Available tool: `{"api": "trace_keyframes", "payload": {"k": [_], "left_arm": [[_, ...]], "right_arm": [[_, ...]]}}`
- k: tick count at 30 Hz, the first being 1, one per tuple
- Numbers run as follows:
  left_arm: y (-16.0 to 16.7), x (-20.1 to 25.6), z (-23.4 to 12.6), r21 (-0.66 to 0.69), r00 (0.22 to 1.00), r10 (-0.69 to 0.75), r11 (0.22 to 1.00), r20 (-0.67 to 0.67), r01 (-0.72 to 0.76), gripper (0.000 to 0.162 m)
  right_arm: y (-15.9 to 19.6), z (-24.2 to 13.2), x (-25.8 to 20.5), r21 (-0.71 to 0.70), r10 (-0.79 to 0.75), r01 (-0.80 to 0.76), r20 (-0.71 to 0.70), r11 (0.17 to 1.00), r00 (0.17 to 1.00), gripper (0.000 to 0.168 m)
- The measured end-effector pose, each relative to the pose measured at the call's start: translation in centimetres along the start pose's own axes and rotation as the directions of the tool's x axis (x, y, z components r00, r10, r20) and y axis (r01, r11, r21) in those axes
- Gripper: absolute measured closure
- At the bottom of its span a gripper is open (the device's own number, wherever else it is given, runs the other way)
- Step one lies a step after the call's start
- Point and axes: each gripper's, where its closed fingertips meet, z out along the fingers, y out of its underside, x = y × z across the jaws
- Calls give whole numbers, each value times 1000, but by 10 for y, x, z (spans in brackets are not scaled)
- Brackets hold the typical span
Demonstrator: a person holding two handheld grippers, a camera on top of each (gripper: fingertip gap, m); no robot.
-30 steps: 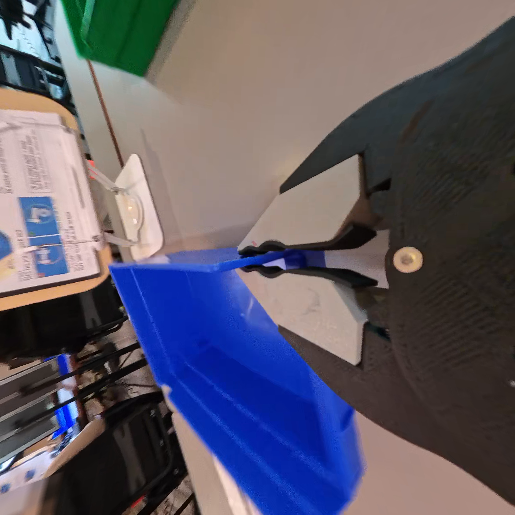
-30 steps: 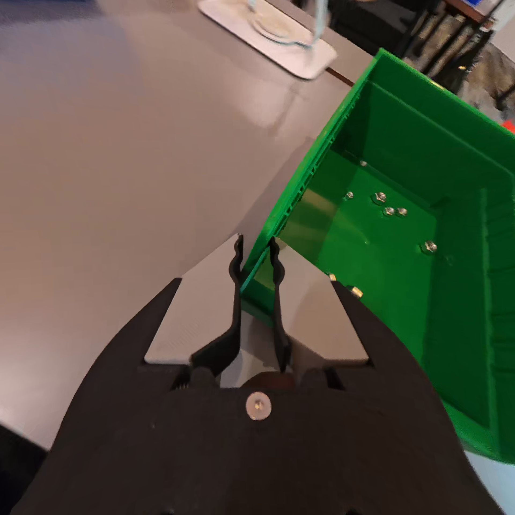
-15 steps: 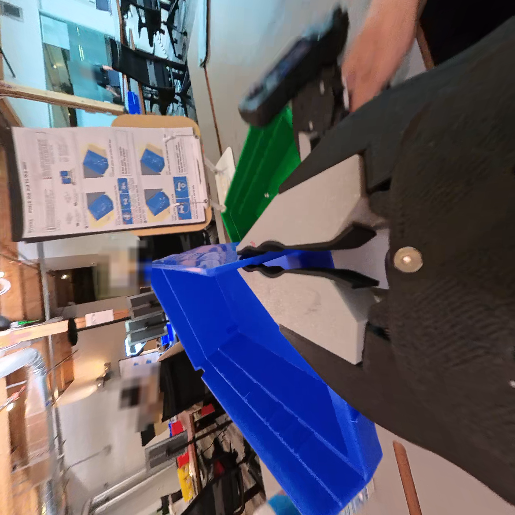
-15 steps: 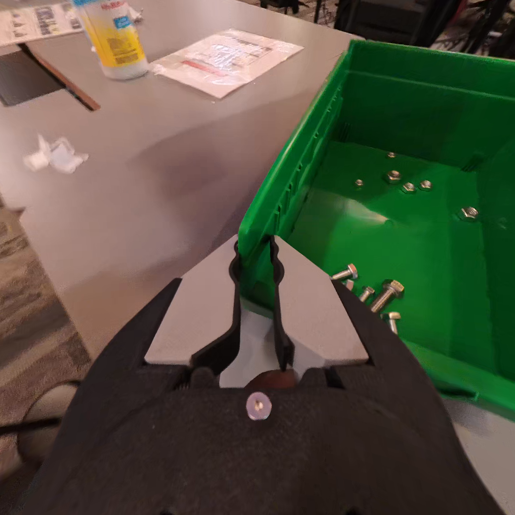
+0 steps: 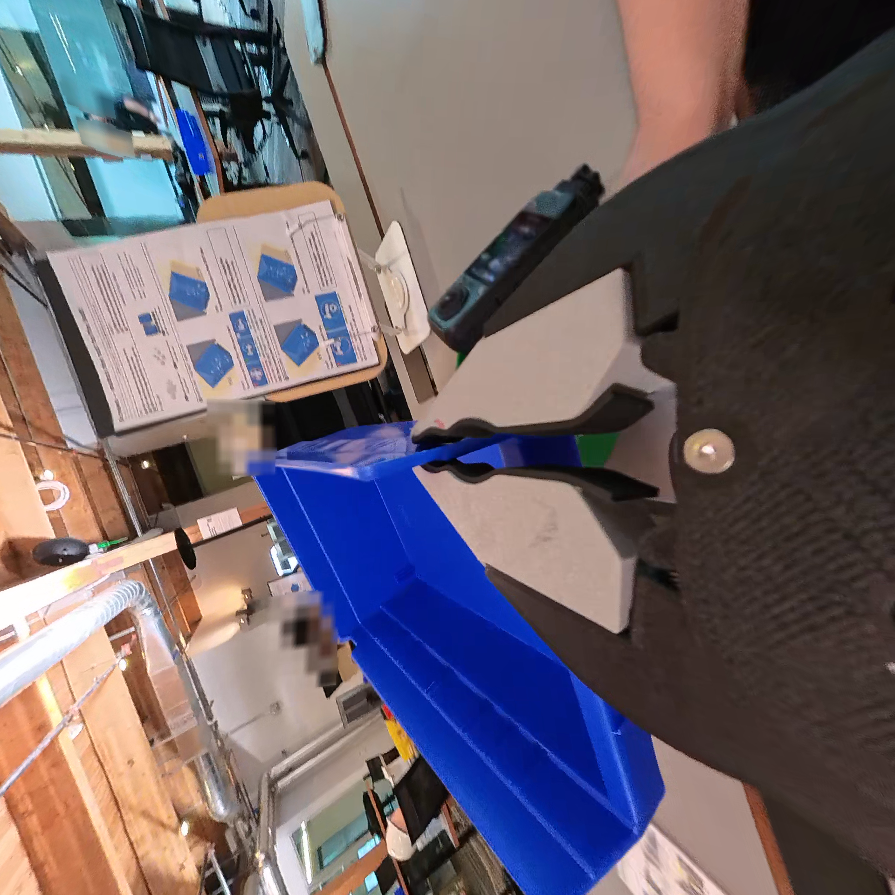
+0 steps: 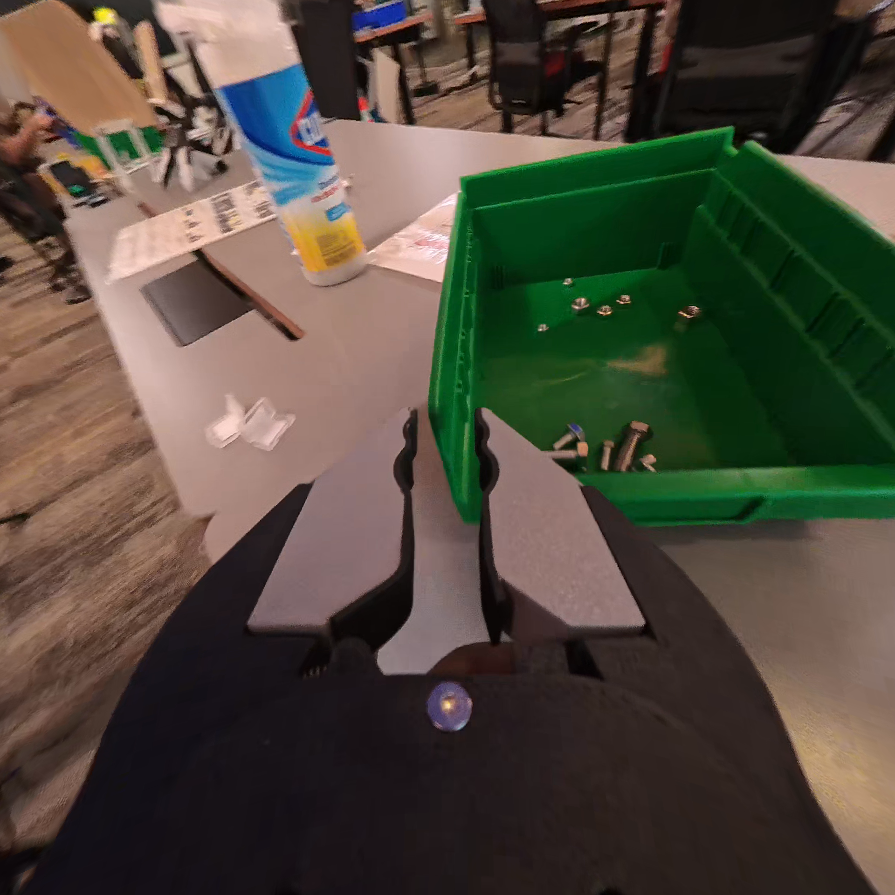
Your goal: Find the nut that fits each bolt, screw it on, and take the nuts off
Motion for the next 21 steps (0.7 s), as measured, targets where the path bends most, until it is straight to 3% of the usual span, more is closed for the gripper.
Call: {"api": "trace_keyframes", "payload": {"k": [1,5,8,13,17,21], "left_arm": [[-2,10,3,5,1000,0,1000,-24,0,160],[-4,73,20,21,986,33,999,-161,-30,160],[-1,141,36,33,953,41,999,-299,-32,160],[28,283,67,10,890,34,999,-455,-33,160],[60,399,97,-29,831,34,998,-556,-60,159],[73,492,132,12,797,59,998,-601,-65,157]], "right_arm": [[0,-19,5,-1,-12,12,30,1000,999,148],[-10,-134,71,163,-59,36,135,986,989,139],[-18,-240,175,300,-61,60,-7,952,998,138],[13,-385,299,172,-75,119,-245,978,967,136],[21,-462,329,168,-63,123,-323,978,944,135],[35,-496,347,144,-62,127,-389,981,919,135]]}}
